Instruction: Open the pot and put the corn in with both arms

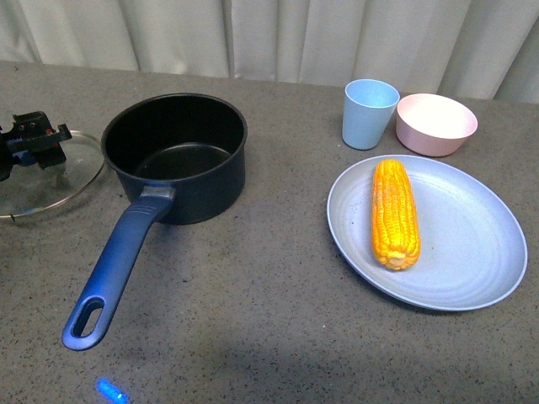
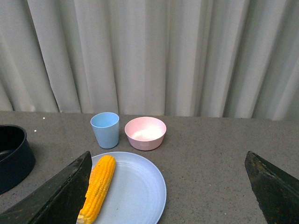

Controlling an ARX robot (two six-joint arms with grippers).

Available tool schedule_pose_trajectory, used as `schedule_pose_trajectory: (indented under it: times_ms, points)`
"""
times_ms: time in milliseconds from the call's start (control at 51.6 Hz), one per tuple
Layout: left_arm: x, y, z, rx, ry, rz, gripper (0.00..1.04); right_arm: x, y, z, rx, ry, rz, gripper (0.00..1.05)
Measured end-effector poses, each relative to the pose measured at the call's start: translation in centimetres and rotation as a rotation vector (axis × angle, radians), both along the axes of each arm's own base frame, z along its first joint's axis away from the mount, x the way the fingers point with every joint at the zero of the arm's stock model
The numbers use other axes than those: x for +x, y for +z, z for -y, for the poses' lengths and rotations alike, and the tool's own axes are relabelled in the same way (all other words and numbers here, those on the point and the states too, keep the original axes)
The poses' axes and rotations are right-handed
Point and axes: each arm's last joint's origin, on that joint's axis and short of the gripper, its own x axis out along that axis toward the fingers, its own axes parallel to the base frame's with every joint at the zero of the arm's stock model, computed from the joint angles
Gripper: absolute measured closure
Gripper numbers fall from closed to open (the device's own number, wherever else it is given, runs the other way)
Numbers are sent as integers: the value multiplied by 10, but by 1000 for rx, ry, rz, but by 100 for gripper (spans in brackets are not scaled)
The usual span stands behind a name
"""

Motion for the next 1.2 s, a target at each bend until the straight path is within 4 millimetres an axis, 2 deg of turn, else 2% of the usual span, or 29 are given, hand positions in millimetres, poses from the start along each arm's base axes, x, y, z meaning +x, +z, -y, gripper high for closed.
schedule_pose_trajectory:
  times_ms: [271,426,523,736,872,949,1008,1085,1201]
  points:
    - [-1,-9,13,9,-33,-25,43,0,0,0,0,0,0,9]
    - [-6,-8,13,9,-29,-33,14,0,0,0,0,0,0,9]
    - [-11,-2,13,8,-22,-31,5,0,0,0,0,0,0,9]
    - [-33,41,10,30,21,29,6,0,0,0,0,0,0,9]
    - [-72,82,14,47,19,113,6,0,0,0,0,0,0,9]
    - [-96,89,15,75,15,95,7,0,0,0,0,0,0,9]
    - [-109,88,16,90,-72,151,18,0,0,0,0,0,0,9]
    - [-122,89,19,93,-124,203,28,0,0,0,0,-1,0,9]
    - [-150,106,30,122,-187,315,57,0,0,0,0,0,0,9]
